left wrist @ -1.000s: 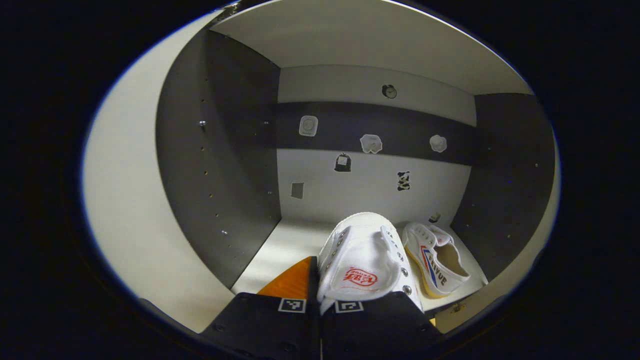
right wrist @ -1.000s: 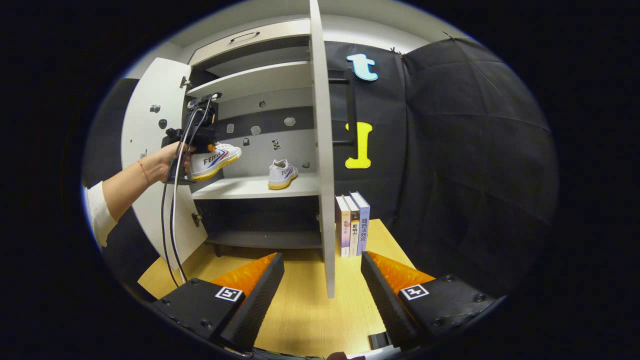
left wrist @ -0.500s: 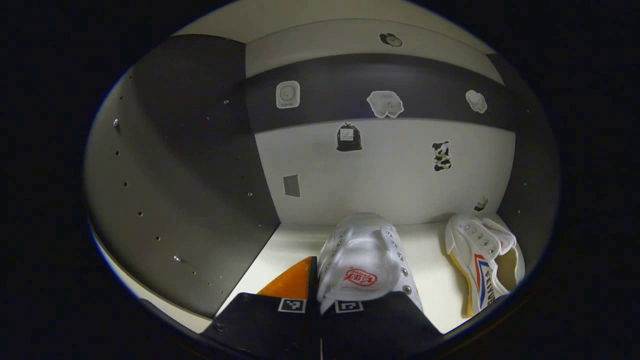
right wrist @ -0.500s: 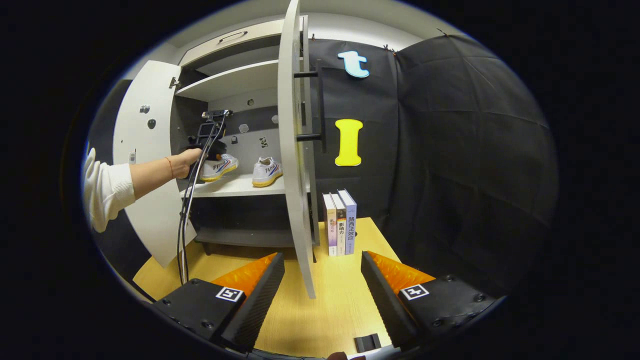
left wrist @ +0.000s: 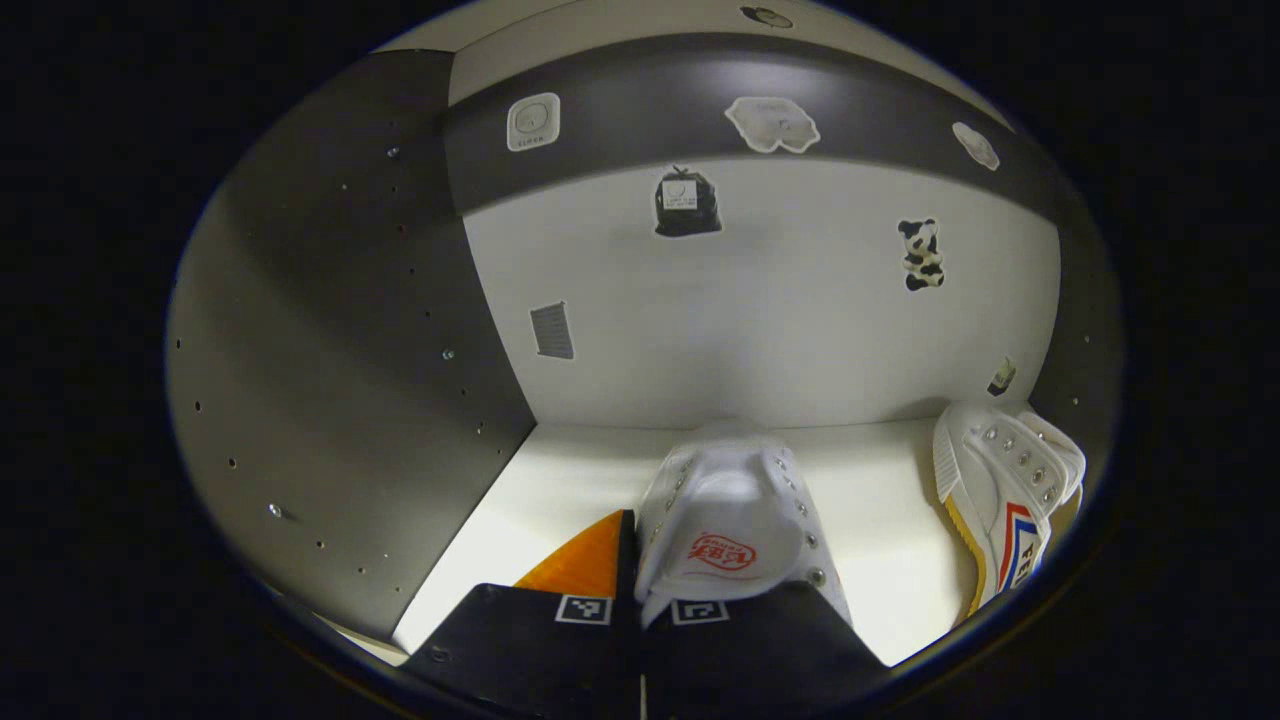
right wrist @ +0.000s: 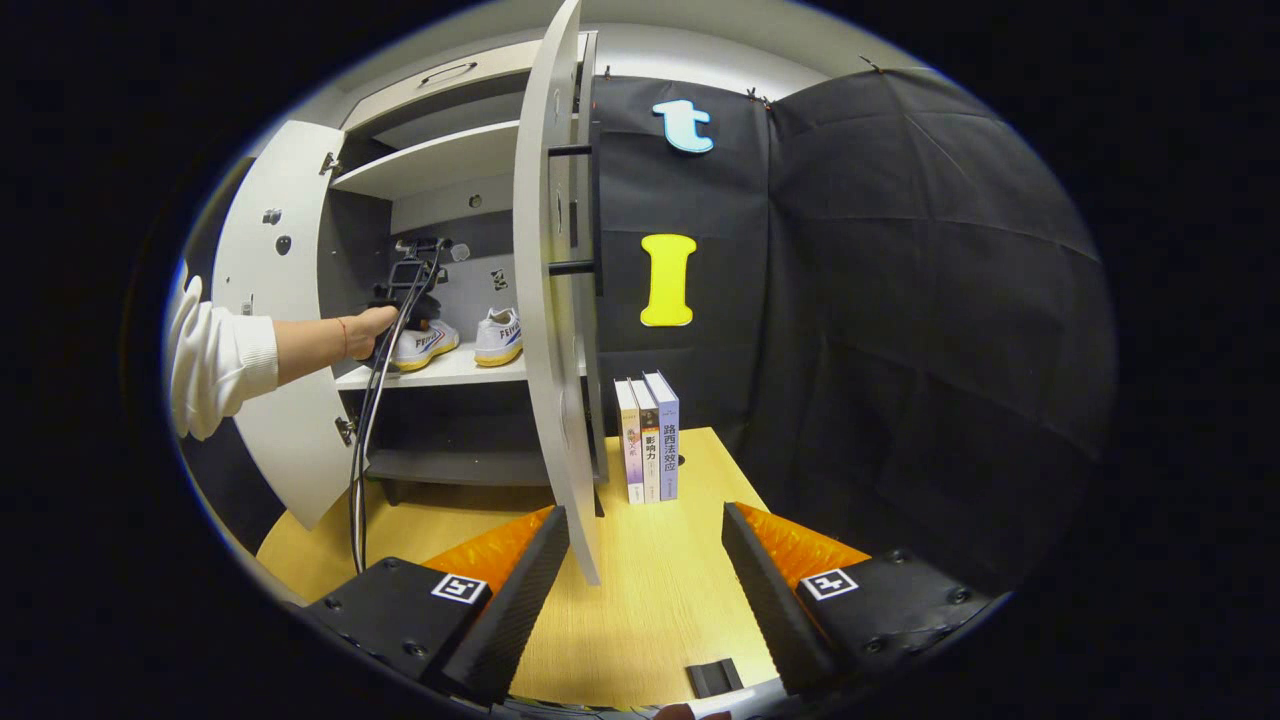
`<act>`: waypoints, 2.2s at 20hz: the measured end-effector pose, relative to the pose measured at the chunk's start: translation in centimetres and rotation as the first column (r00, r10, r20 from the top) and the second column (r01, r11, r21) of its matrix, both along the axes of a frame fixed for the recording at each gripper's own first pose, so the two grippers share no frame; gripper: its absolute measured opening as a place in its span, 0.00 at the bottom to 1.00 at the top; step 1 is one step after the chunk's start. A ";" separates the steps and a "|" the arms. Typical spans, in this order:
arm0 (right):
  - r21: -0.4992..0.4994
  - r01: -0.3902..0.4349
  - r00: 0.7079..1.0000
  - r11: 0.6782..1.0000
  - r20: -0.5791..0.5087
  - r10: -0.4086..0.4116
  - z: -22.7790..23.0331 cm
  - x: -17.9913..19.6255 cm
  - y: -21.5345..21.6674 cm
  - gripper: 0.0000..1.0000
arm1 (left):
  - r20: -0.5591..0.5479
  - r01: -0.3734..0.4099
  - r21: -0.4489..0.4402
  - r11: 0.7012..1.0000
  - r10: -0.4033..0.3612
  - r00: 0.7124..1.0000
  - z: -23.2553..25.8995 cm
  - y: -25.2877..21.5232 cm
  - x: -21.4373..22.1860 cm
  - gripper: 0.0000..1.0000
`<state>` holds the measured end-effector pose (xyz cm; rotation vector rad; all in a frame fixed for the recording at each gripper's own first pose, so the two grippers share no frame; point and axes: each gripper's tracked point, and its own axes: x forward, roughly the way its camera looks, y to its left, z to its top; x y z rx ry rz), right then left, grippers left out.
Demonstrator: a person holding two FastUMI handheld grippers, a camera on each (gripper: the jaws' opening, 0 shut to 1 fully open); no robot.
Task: Grab one shoe with the right hand and put it into the shoe cabinet, grab the other shoe with the left hand and put it into the shoe cabinet; then close the right door with the right hand and the left door with the left hand.
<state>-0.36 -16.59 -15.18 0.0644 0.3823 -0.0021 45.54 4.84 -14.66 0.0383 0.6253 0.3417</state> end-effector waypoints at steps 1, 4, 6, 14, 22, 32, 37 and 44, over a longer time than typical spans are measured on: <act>0.006 0.005 1.000 1.000 -0.002 -0.005 0.0 -0.1 -0.1 0.98 | -0.010 0.003 0.001 1.000 -0.003 1.000 -0.1 0.0 -0.1 0.06; 0.016 0.016 1.000 1.000 0.004 -0.016 0.3 -0.5 -0.2 0.98 | -0.024 0.019 -0.007 1.000 -0.019 1.000 0.1 -0.4 -0.6 0.13; 0.020 0.015 1.000 1.000 0.014 -0.016 0.7 -0.7 -0.1 0.98 | -0.039 0.041 -0.015 0.999 -0.042 0.998 0.5 -1.0 -1.4 0.27; 0.035 -0.013 0.999 0.999 0.051 0.011 2.2 -1.6 1.2 0.98 | 0.030 0.057 0.031 0.998 -0.058 0.998 4.0 -0.7 -5.6 0.89; 0.029 -0.021 0.997 0.999 0.080 0.018 4.1 -1.8 1.2 0.98 | 0.163 0.156 0.037 0.987 -0.160 0.974 8.6 -3.7 -12.5 0.94; 0.048 -0.021 0.982 0.999 0.187 0.012 10.6 2.1 -0.1 0.97 | 0.427 0.225 0.070 0.972 -0.232 0.874 20.2 -7.1 -25.4 0.96; 0.041 -0.018 0.976 0.999 0.217 0.008 13.2 3.9 -1.0 0.98 | 0.475 0.232 0.035 0.972 -0.220 0.852 21.6 -7.6 -32.1 0.96; -0.004 0.041 0.969 0.999 0.244 -0.038 15.2 8.5 -4.4 0.97 | 0.468 0.251 0.034 0.967 -0.237 0.852 20.5 -8.1 -39.5 0.96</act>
